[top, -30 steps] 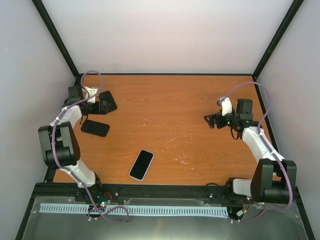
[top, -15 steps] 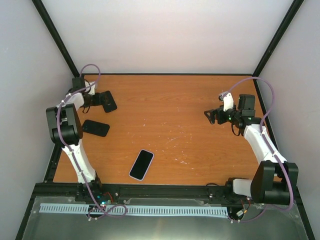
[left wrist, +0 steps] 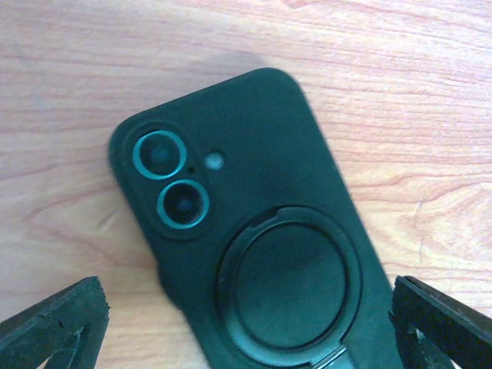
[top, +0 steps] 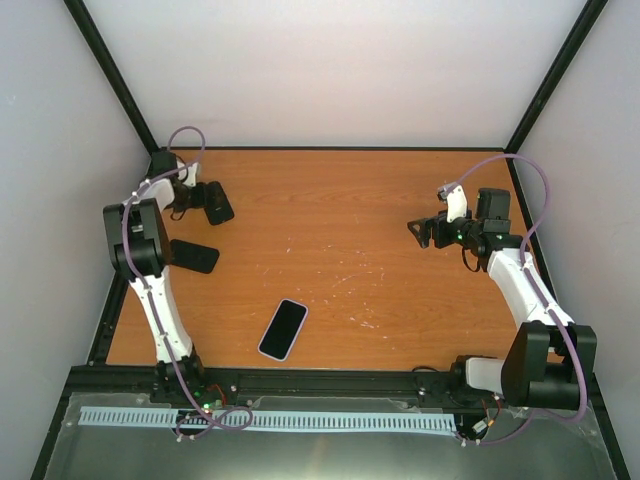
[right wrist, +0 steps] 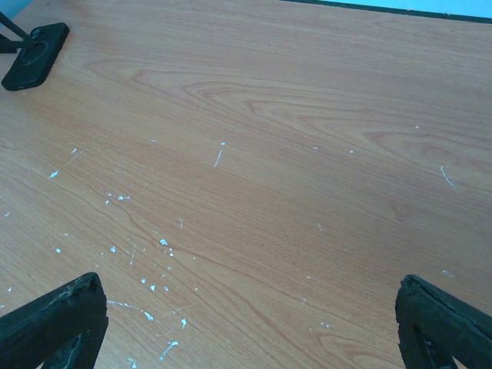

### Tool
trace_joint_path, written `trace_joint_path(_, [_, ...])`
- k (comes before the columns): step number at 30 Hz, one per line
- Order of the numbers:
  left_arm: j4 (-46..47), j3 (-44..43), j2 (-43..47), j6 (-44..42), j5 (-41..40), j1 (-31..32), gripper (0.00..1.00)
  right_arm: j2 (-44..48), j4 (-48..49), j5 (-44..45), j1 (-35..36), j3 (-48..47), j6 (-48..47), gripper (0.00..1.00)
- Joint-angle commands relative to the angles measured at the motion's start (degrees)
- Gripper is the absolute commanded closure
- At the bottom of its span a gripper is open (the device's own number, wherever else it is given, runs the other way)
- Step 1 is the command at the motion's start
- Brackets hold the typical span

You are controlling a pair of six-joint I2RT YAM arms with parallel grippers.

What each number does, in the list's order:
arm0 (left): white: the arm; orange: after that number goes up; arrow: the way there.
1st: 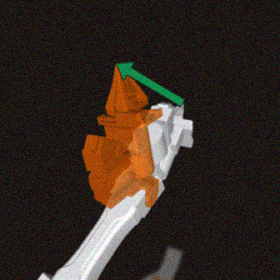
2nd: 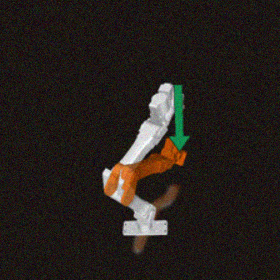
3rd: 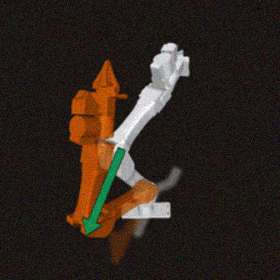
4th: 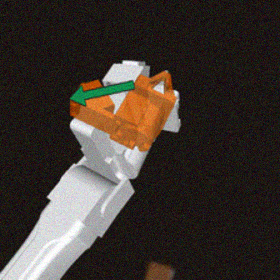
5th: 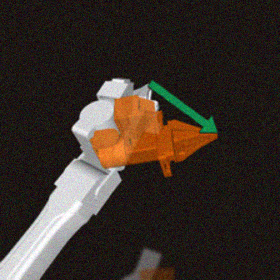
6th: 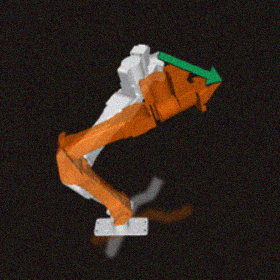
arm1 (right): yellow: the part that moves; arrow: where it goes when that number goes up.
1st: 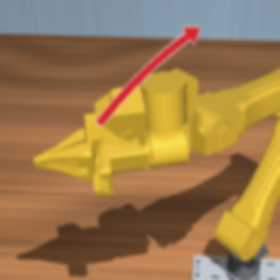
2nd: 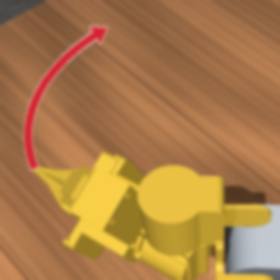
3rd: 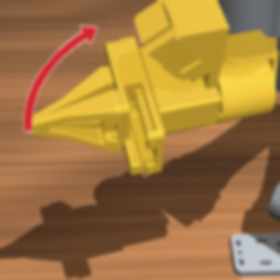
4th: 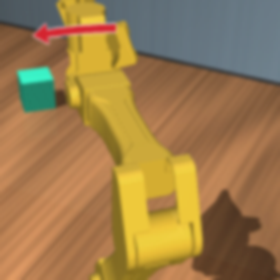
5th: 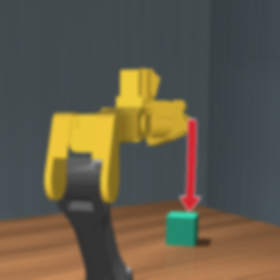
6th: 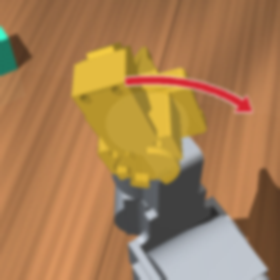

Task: Take the phone out of the phone case
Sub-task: Pick up the phone at the center of the board.

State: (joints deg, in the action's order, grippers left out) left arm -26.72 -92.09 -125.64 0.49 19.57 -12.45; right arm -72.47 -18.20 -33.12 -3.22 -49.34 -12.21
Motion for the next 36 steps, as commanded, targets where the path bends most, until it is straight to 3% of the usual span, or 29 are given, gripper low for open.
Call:
trace_joint_path(1, [-2.8, -4.1, -2.6, -1.6, 2.1, 2.6, 0.0, 1.0, 0.3, -0.8, -0.1, 0.2, 0.1, 0.0])
trace_joint_path(16, [-5.7, -5.5, -4.4, -13.8, -5.4, 17.8, 0.0, 1.2, -3.4, -3.3, -0.1, -2.2, -3.5, 0.0])
trace_joint_path(26, [-4.8, 7.0, 3.1, -18.9, -12.5, 18.3, 0.0, 1.5, -9.9, 0.0, -0.1, -6.9, -13.4, 0.0])
trace_joint_path(33, [-3.6, 12.1, 5.3, -22.6, -17.1, 18.3, 0.0, 1.2, -9.7, -7.4, -0.1, -9.7, -9.1, 0.0])
trace_joint_path(36, [-3.9, 11.2, 4.5, -22.6, -17.6, 18.3, 0.05, 1.3, -6.8, -9.4, -0.1, -9.6, -5.1, 0.0])
